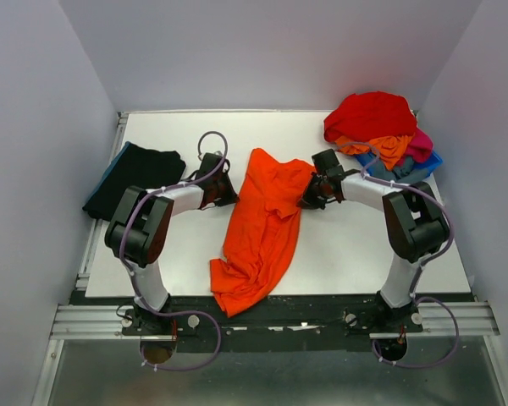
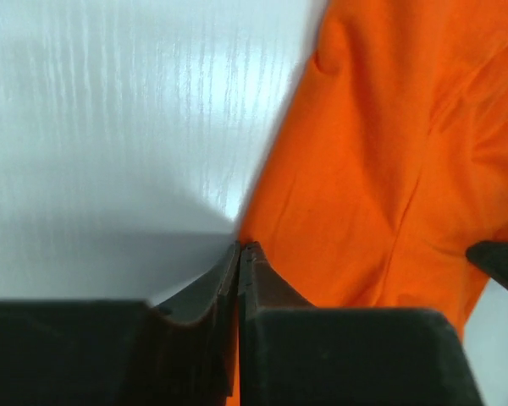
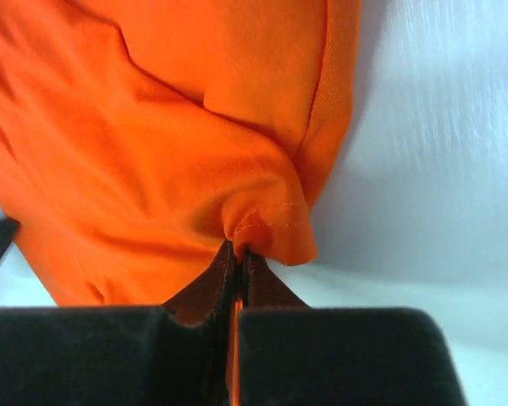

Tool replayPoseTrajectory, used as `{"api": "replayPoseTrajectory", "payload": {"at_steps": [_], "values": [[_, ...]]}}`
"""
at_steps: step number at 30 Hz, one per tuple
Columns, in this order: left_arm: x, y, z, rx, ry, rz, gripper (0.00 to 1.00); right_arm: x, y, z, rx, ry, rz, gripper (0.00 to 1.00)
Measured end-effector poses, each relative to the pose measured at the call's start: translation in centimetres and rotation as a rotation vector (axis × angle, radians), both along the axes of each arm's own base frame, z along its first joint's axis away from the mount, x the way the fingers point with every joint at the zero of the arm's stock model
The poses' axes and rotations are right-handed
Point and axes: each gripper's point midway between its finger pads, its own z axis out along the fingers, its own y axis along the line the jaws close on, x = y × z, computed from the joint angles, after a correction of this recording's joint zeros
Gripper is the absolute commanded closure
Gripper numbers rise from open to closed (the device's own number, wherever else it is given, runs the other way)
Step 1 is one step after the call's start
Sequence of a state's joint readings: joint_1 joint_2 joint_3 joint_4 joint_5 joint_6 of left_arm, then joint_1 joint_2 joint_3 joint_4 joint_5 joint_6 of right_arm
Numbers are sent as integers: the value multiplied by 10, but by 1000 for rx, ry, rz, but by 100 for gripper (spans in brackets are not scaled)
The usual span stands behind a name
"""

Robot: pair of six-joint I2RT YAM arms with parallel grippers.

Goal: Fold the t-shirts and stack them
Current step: Rotate the tshirt 90 degrees

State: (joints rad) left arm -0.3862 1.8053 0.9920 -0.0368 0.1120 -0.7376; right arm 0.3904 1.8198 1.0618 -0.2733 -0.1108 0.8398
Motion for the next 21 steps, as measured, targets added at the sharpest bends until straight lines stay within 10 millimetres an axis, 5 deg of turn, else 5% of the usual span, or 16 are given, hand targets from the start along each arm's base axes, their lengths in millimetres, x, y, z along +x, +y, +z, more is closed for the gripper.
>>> {"api": "replayPoseTrajectory", "payload": {"at_steps": [4,8,15,17,19,21], "values": [[12,2,0,-32,-4,25,100,27,3,6,-45,-6,30,98],[25,8,0,-60,-13,64,100,75,3,25,-71,-57,59,98],[76,16,2,-101,-46,134,100,155,5,39,-60,-126,103,91],[94,15,3,-110,-55,147,100,167,5,35,-44,-124,110,74],[109,13,3,-117,-60,157,100,178,5,30,-23,-118,112,43],[126,10,5,-123,-69,163,100,190,4,26,1,-117,108,32]]}}
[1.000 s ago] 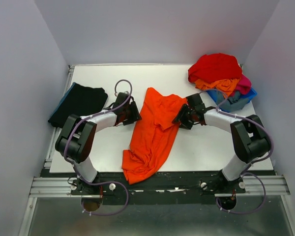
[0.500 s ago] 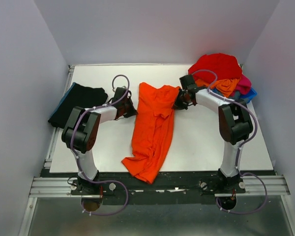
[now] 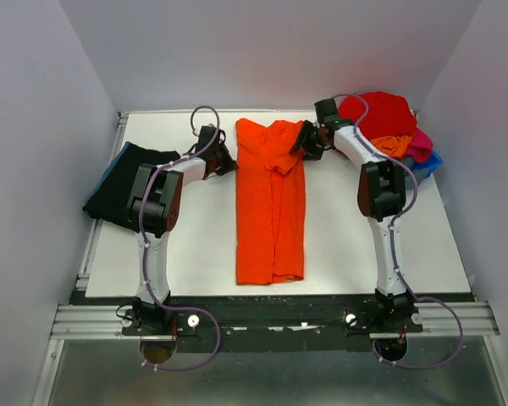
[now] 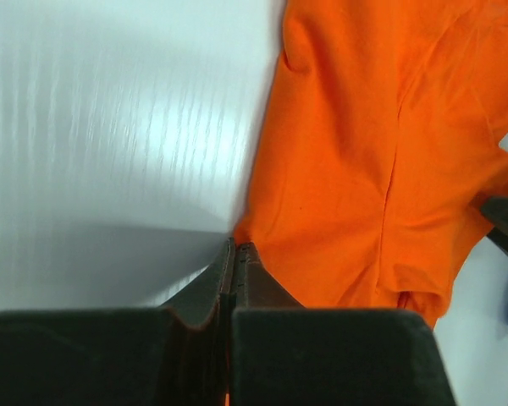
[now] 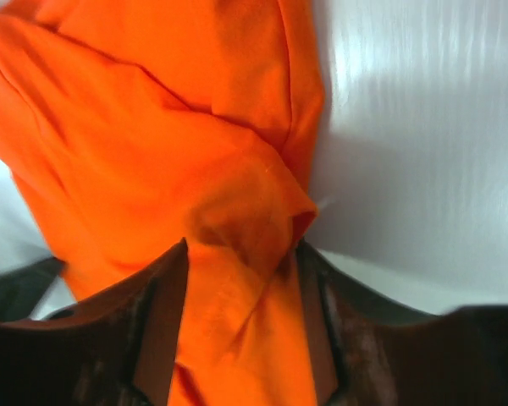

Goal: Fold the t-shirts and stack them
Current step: Rotate the tshirt 90 degrees

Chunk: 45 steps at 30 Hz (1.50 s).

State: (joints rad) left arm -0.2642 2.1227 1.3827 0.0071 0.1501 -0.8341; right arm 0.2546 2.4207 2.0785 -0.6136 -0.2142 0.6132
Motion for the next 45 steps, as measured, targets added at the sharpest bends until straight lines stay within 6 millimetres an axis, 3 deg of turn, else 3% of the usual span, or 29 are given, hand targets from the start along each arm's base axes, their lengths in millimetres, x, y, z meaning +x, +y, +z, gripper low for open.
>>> {"api": "replayPoseTrajectory", "payload": {"at_steps": [3,6,8,9,12,17,20,22,25,28,31,34,38,45], "values": [[20,-4,2,-1,-3,5,97,8,-4,-4,23,4,0,31],[31,-5,2,-1,-3,6,77,5,-9,-4,30,14,-4,31],[32,-3,1,7,-1,3,60,-8,-15,-6,26,30,-4,31],[31,-2,0,13,3,1,51,-20,-17,-7,26,47,-1,31],[29,0,5,13,-17,-6,44,-65,-24,-7,24,89,11,32],[-13,12,7,39,16,-15,44,-146,-31,-11,32,138,51,32],[-36,14,8,66,28,-31,44,-184,-27,-15,41,147,91,32],[-46,12,11,89,29,-53,45,-212,-21,-15,36,141,132,36],[-46,-1,22,106,2,-97,46,-254,-11,-16,11,150,196,41],[-27,-18,46,105,-58,-133,46,-284,4,-10,-20,141,263,47],[11,-38,73,83,-136,-149,47,-303,26,4,-35,101,321,50],[49,-50,86,69,-188,-147,47,-322,51,13,-46,85,373,52],[82,-58,71,62,-181,-139,47,-345,76,17,-67,94,418,54],[100,-58,26,12,-86,-103,47,-358,108,14,-152,123,418,56]]}}
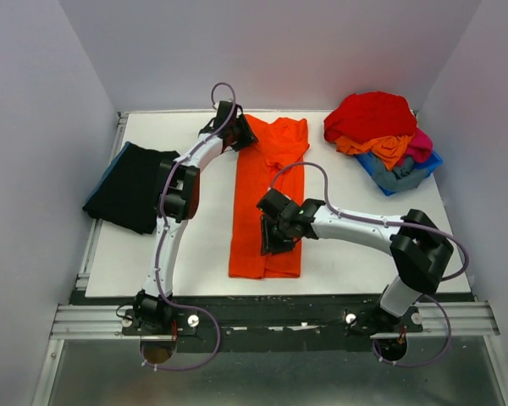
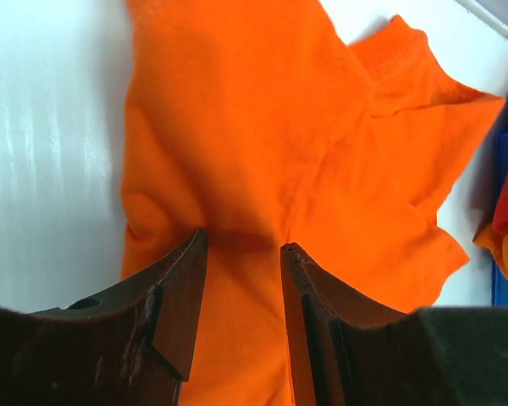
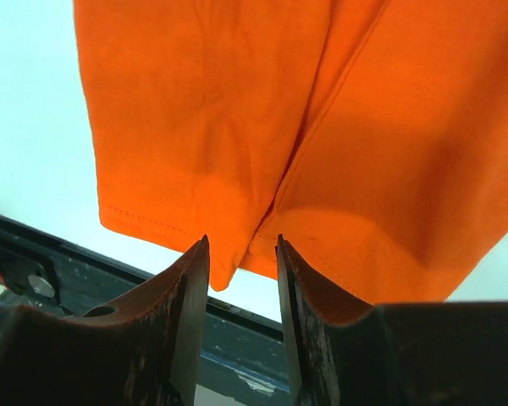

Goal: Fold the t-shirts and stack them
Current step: Rotate the tshirt 90 degrees

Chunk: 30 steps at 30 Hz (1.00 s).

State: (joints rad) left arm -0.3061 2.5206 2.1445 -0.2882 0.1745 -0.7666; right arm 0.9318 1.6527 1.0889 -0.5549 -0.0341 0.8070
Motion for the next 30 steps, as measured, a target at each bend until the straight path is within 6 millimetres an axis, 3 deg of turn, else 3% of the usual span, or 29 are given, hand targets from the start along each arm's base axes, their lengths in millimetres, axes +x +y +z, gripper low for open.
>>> {"api": "replayPoseTrajectory", "payload": {"at_steps": [3,11,19,24,26,30], "values": [[7,5,-8,-33,25,25,47,-5,2,-6,-38,12,-19,57],[17,13,-8,-103,44,73,47,-16,-3,-30,-143,58,-54,64],[20,12,-6,-129,41,87,47,-22,0,-37,-162,77,-59,83],[22,11,-10,-137,41,91,47,-26,1,-37,-164,80,-55,83],[23,11,-9,-141,39,92,47,-29,2,-37,-166,82,-50,69],[24,10,-9,-149,39,93,47,-34,2,-37,-173,87,-46,67]]}}
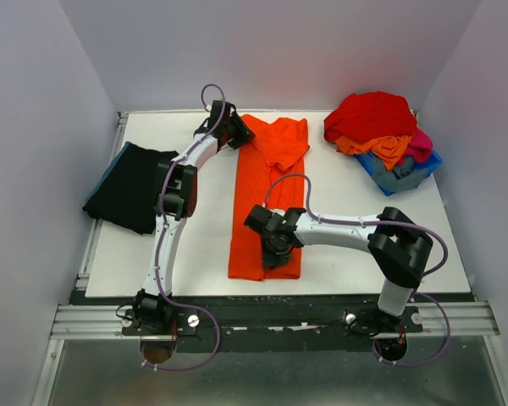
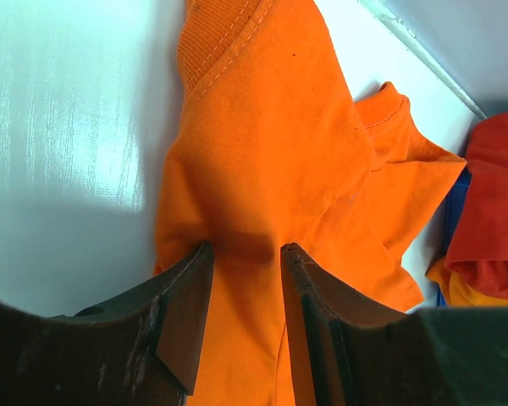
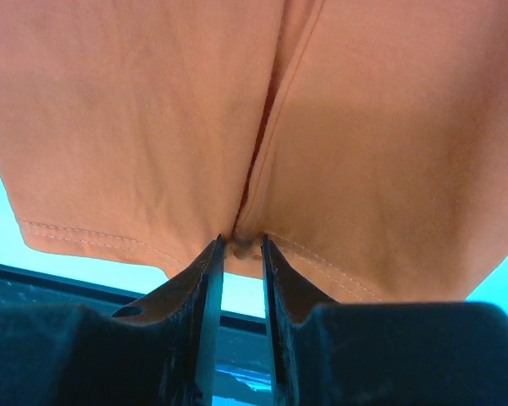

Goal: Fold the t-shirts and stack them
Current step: Rotate the tshirt 90 degrees

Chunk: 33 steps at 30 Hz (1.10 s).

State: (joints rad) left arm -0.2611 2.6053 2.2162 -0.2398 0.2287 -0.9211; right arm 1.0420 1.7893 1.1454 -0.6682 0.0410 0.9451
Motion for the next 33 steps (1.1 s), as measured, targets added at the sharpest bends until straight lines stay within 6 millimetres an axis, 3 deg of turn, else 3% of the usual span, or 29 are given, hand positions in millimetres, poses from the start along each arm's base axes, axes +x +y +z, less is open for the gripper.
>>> {"api": "replayPoseTrajectory", "payload": {"at_steps": [10,21,33], "values": [[0,0,0,-4,0,1,47,3,-2,15,14,-35,-17,73],[0,0,0,-3,0,1,47,0,-6,-2,-32,-9,-17,76],[1,0,0,-4,-1,1,47,2,-1,-1,-22,-13,4,78]]}}
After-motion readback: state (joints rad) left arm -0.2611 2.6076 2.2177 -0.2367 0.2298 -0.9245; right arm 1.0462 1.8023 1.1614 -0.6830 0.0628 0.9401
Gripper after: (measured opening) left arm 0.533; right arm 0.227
